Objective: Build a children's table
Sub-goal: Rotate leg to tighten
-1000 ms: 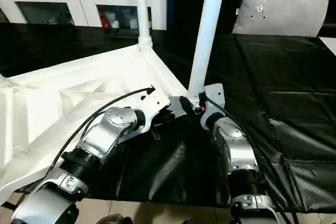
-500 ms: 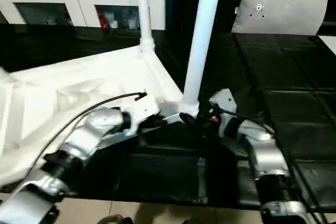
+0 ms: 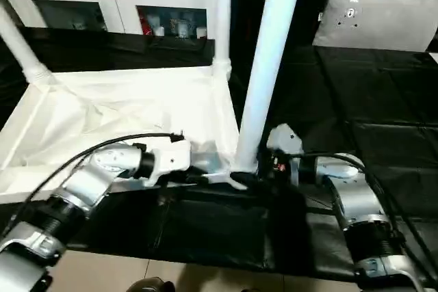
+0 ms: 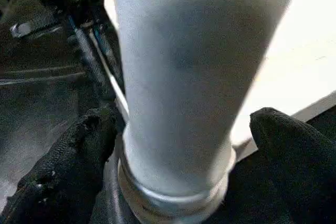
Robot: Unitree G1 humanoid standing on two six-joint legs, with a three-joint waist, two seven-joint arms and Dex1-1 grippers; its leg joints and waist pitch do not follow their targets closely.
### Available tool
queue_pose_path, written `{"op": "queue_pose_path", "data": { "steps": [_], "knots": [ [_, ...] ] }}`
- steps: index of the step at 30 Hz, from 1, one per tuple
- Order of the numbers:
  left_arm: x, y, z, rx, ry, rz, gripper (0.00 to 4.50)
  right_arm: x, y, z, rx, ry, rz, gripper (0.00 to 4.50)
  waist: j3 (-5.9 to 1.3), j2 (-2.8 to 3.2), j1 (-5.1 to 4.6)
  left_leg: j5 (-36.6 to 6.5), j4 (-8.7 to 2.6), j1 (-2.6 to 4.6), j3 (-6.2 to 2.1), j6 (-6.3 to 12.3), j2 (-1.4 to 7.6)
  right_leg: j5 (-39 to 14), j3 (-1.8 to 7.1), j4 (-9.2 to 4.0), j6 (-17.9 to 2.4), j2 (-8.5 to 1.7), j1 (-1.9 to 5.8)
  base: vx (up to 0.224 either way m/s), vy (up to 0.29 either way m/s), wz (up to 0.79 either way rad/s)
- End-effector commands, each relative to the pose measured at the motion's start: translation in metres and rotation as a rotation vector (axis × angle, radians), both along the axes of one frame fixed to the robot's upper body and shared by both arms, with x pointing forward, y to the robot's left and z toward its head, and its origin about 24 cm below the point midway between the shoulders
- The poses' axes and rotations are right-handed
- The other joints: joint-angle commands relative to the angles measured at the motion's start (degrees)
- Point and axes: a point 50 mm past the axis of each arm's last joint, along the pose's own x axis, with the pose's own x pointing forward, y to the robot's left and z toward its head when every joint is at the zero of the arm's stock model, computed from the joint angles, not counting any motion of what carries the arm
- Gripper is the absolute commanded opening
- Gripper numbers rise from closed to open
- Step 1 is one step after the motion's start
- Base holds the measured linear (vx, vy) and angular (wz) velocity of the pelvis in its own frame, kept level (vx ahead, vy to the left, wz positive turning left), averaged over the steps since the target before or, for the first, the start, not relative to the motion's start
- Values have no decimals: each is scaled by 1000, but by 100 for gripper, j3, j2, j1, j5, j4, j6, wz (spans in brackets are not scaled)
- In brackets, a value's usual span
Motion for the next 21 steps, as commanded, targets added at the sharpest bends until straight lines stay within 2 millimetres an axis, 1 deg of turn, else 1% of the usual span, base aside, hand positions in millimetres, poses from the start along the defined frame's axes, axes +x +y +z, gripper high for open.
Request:
{"op": "queue_pose_path", "data": {
  "steps": [1,2,4,5,6,8,9,13,15,16,17,21],
  "knots": [
    [-10,0,-14,92,57,-86,0,0,3,1,12,7,28,419,-388,-87,13,-1047,-372,68,-133,522,390,-1307,288,-423,-1304,-505,279,0,0,0],
    [-11,1,-14,95,60,-95,0,0,4,2,27,12,36,419,-388,-102,10,-1080,-371,72,-128,502,388,-1372,291,-431,-1287,-503,276,0,0,0],
    [-12,1,-15,97,62,-101,0,0,6,3,41,26,52,408,-381,-95,16,-1173,-383,76,-137,447,389,-1567,293,-444,-1234,-504,272,0,0,0],
    [-12,1,-15,99,63,-106,0,-1,6,3,43,37,66,399,-382,-105,18,-1176,-381,76,-135,439,386,-1594,293,-442,-1224,-500,270,0,0,0],
    [-12,1,-15,99,63,-108,0,-1,6,3,38,40,75,387,-387,-103,22,-1154,-378,75,-135,438,386,-1581,295,-439,-1217,-502,271,0,0,0],
    [-12,1,-15,99,63,-109,0,-2,6,2,34,46,83,367,-393,-117,25,-1085,-372,70,-133,446,384,-1507,295,-429,-1214,-503,271,0,0,0],
    [-12,1,-15,99,63,-109,0,-2,6,2,34,48,85,367,-395,-115,30,-1057,-367,67,-131,455,380,-1487,296,-427,-1210,-502,272,0,0,0],
    [-12,1,-15,98,65,-107,0,-3,6,1,29,51,91,325,-403,-118,43,-949,-357,64,-128,488,379,-1322,292,-407,-1246,-498,273,0,0,0],
    [-12,1,-15,98,65,-107,0,-4,6,1,29,53,92,318,-405,-120,48,-932,-355,60,-127,493,375,-1332,291,-408,-1239,-498,276,0,0,0],
    [-12,1,-15,98,67,-106,0,-4,6,0,30,57,95,293,-404,-120,50,-941,-356,68,-127,492,377,-1369,290,-412,-1227,-496,273,0,0,0],
    [-12,1,-16,98,68,-106,0,-5,6,0,31,60,97,293,-402,-118,52,-948,-356,66,-128,489,377,-1392,289,-411,-1223,-494,271,0,0,0],
    [-12,2,-16,98,73,-105,0,-7,8,-2,32,72,107,270,-409,-116,58,-937,-355,65,-131,482,378,-1363,289,-407,-1219,-493,275,0,0,0]
  ]
}}
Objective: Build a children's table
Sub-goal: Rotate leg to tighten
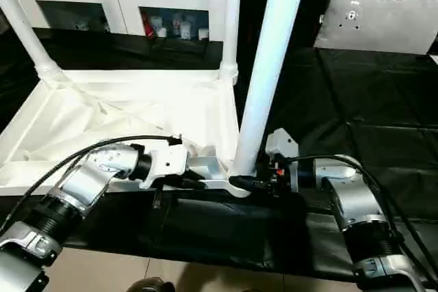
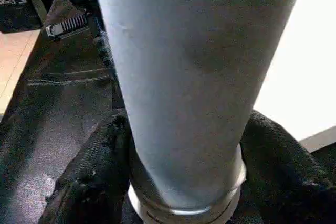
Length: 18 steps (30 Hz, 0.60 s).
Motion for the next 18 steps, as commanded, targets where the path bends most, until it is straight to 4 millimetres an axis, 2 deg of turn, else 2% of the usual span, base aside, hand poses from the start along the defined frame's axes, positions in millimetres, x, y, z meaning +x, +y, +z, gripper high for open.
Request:
{"op": "queue_pose_path", "data": {
  "steps": [1,6,7,9,11,12,14,15,16,17,18],
  "knots": [
    [-10,1,-16,85,63,-59,0,-4,6,0,12,18,43,267,-403,-109,3,-945,-364,57,-130,484,376,-1363,288,-428,-1218,-490,273,0,0,0],
    [-8,-3,-14,35,87,2,0,-12,19,-6,60,50,47,260,-405,-97,34,-919,-364,64,-128,494,385,-1286,294,-418,-1227,-489,265,0,0,0],
    [-5,-7,-12,0,94,52,0,-13,26,-11,69,70,12,260,-400,-79,44,-977,-374,70,-132,472,389,-1351,293,-429,-1229,-487,261,0,0,0],
    [-4,-10,-11,-19,97,77,0,-13,29,-14,67,83,-12,259,-373,-88,41,-1107,-394,79,-132,393,379,-1625,298,-466,-1182,-490,255,0,0,0],
    [0,-22,-8,-83,101,157,0,-11,38,-23,55,106,-105,259,-309,-77,-1,-1630,-432,138,-155,192,364,-2567,288,-569,-982,-509,218,0,0,0],
    [2,-26,-7,-103,102,194,0,-7,41,-25,57,102,-167,259,-298,-82,-17,-1748,-442,155,-165,142,355,-2802,280,-598,-912,-513,215,0,0,0],
    [4,-31,-6,-117,104,231,0,-4,43,-26,62,93,-235,259,-222,-90,-132,-2384,-438,262,-219,-51,303,-3977,214,-760,-509,-534,145,0,0,0],
    [8,-38,-6,-139,97,286,0,4,47,-29,63,87,-355,259,-220,-91,-159,-2474,-434,277,-238,-83,290,-4170,190,-791,-408,-543,144,0,0,0],
    [10,-46,-5,-150,92,328,0,11,51,-32,62,95,-459,259,-226,-74,-230,-2592,-441,282,-263,-140,286,-4276,147,-826,-293,-535,143,0,0,0],
    [11,-49,-5,-152,89,345,0,13,52,-33,61,102,-503,259,-230,-61,-268,-2667,-446,295,-281,-164,288,-4241,113,-844,-270,-529,147,-53,39,-11],
    [12,-53,-5,-158,86,373,0,16,55,-35,59,107,-557,259,-237,-50,-359,-2833,-486,246,-323,-176,299,-4046,33,-847,-232,-514,217,-37,60,-14]
  ]
}}
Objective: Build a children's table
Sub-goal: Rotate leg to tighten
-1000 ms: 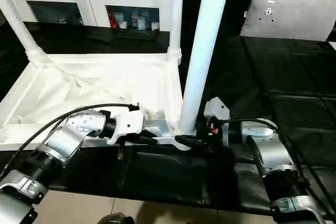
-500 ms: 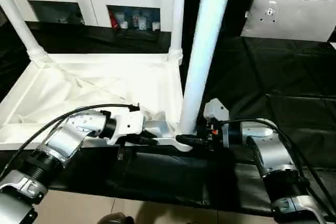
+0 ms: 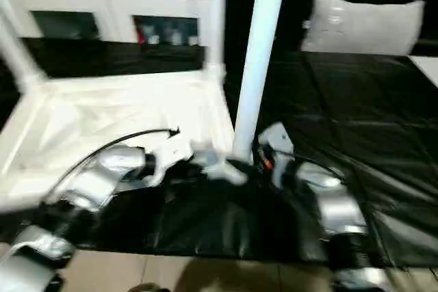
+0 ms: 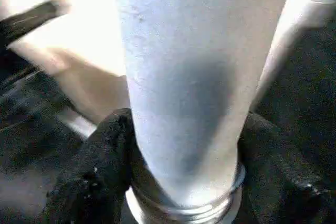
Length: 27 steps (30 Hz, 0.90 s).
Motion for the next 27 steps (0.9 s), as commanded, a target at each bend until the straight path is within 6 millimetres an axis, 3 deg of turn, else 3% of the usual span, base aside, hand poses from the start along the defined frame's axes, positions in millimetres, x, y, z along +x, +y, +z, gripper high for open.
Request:
{"op": "queue_pose_path", "data": {
  "steps": [1,2,3,4,6,7,8,9,10,13,16,20,22,23,24,27],
  "knots": [
    [3,-40,10,-86,-56,60,0,3,28,-18,22,99,-83,259,-244,40,-88,-3109,-543,111,-326,-199,360,-3635,91,-688,-312,-480,135,-37,60,-14],
    [5,-44,12,-102,-70,102,0,5,30,-19,30,106,-119,259,-241,42,-172,-3431,-577,104,-365,-244,379,-3388,32,-680,-330,-471,165,-20,70,-11],
    [8,-55,16,-133,-82,166,0,10,36,-20,32,120,-195,259,-232,67,-194,-3593,-579,140,-363,-279,379,-3302,8,-685,-354,-462,146,-28,67,-7],
    [8,-61,18,-134,-94,177,0,13,40,-21,19,127,-240,259,-230,40,-276,-3813,-573,176,-374,-305,366,-3263,-76,-714,-332,-469,143,-28,67,-7],
    [8,-65,18,-97,-131,178,0,16,44,-20,-28,103,-227,259,-236,74,-316,-3925,-587,154,-387,-279,371,-3263,-89,-714,-259,-516,198,-12,29,-4],
    [9,-64,18,-94,-125,182,0,17,43,-18,4,99,-248,259,-234,51,-321,-3826,-585,137,-370,-227,355,-3274,-59,-746,-226,-541,197,0,0,0],
    [9,-63,18,-94,-123,182,0,17,42,-18,14,100,-254,259,-224,36,-299,-3649,-535,195,-325,-159,306,-3492,-36,-829,-224,-576,106,0,0,0],
    [9,-61,18,-93,-117,189,0,18,41,-17,41,102,-276,293,-220,24,-301,-3539,-500,214,-306,-126,283,-3602,-38,-862,-225,-590,75,0,0,0],
    [10,-61,18,-92,-116,192,0,18,40,-16,46,101,-282,328,-215,16,-299,-3334,-459,207,-293,-52,257,-3749,-65,-907,-181,-597,75,0,0,0],
    [12,-52,15,-67,-116,205,0,18,36,-15,48,84,-283,337,-214,37,-277,-3278,-519,141,-318,-19,299,-3604,-64,-863,-133,-565,112,0,0,0],
    [15,-42,12,-45,-121,225,0,19,28,-15,36,58,-315,369,-214,39,-261,-3399,-534,178,-305,-51,308,-3482,-27,-848,-216,-560,61,0,0,0],
    [13,-28,9,-19,-124,161,0,19,9,-6,37,-34,-286,414,-205,55,-246,-3412,-543,175,-300,-16,307,-3480,-18,-859,-216,-566,60,0,0,0],
    [13,-25,8,-14,-127,140,0,19,6,-4,39,-49,-265,419,-215,37,-227,-3261,-549,156,-283,35,309,-3416,23,-838,-260,-579,71,0,0,0],
    [13,-20,7,1,-124,136,0,17,3,0,41,-69,-210,427,-217,56,-214,-3189,-549,146,-277,50,308,-3372,39,-829,-300,-586,73,0,0,0],
    [13,-13,4,25,-118,132,0,13,-3,5,28,-91,-134,440,-235,33,-197,-3018,-552,112,-269,106,315,-3222,61,-803,-373,-593,110,0,0,0],
    [11,0,1,68,-114,73,0,6,-19,9,-31,-107,-14,440,-279,-6,-112,-2288,-563,-2,-218,294,352,-2402,166,-669,-663,-586,172,0,0,0]
  ]
}}
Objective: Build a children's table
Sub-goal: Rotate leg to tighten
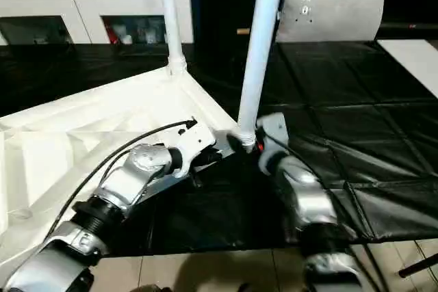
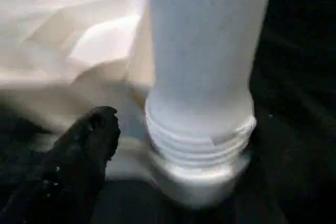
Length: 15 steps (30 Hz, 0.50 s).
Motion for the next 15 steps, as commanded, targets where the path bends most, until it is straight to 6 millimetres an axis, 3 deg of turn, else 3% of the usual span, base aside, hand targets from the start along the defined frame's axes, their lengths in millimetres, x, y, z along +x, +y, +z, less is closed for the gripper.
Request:
{"op": "queue_pose_path", "data": {
  "steps": [1,8,9,13,15],
  "knots": [
    [0,14,-3,67,-1,-35,0,-1,1,10,-5,-42,87,440,-335,-107,88,-2034,-460,3,-182,357,355,-2261,344,-414,-760,-505,203,0,0,0],
    [-10,34,-7,148,20,-221,0,-2,-24,24,-50,-59,183,440,-389,-125,223,-1463,-374,17,-112,486,359,-2001,376,-328,-1037,-480,166,22,-18,2],
    [-13,36,-8,167,19,-259,0,-2,-25,25,-44,-56,204,440,-421,-122,246,-1213,-360,-22,-114,521,368,-1649,379,-258,-1109,-471,205,55,-33,-1],
    [-20,45,-11,219,37,-368,0,-7,-24,29,-61,-37,333,440,-499,-103,376,-449,-248,-68,-85,799,366,-308,371,-47,-1411,-423,209,14,-8,0],
    [-21,46,-9,219,40,-397,0,-9,-22,30,-92,-38,381,440,-505,-121,398,-307,-231,-70,-79,939,373,-17,360,-5,-1508,-416,205,0,0,0]
  ]
}}
